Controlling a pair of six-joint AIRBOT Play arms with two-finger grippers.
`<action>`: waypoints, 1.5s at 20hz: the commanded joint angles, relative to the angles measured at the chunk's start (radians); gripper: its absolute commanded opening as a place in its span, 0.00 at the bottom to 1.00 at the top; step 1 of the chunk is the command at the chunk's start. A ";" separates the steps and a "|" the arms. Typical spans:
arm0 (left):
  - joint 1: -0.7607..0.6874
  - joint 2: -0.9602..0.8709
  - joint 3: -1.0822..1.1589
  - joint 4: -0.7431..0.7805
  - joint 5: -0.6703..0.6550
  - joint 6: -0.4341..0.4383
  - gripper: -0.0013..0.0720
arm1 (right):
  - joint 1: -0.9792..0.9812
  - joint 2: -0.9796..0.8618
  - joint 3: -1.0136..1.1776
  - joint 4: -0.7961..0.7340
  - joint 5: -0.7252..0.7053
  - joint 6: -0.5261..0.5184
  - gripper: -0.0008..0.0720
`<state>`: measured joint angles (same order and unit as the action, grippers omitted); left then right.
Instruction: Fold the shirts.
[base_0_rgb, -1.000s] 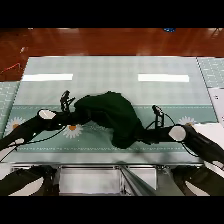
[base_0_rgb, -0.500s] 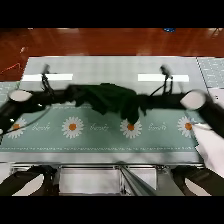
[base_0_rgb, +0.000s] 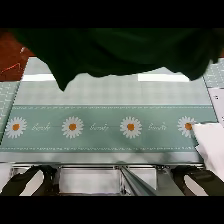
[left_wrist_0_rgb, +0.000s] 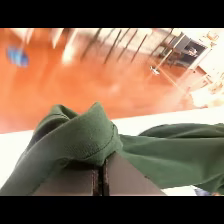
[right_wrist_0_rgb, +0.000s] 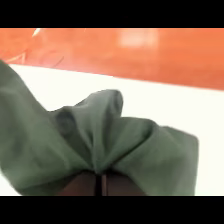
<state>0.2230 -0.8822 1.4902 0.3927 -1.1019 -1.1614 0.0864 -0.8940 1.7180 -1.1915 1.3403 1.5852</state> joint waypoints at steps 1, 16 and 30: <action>0.098 0.107 0.138 0.053 -0.107 -0.003 0.05 | -0.010 0.122 0.078 -0.126 0.170 0.010 0.04; -0.063 0.309 -0.698 0.533 -0.350 -0.156 0.05 | -0.010 0.330 -0.814 -0.212 0.061 0.167 0.04; -0.089 -0.657 -0.409 0.229 -0.082 0.054 0.71 | -0.249 -0.623 -0.379 0.101 -0.238 0.045 0.58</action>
<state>0.1268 -1.3731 0.9134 0.6090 -1.0580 -1.1126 -0.1211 -1.4078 1.1957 -1.1858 1.0767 1.6512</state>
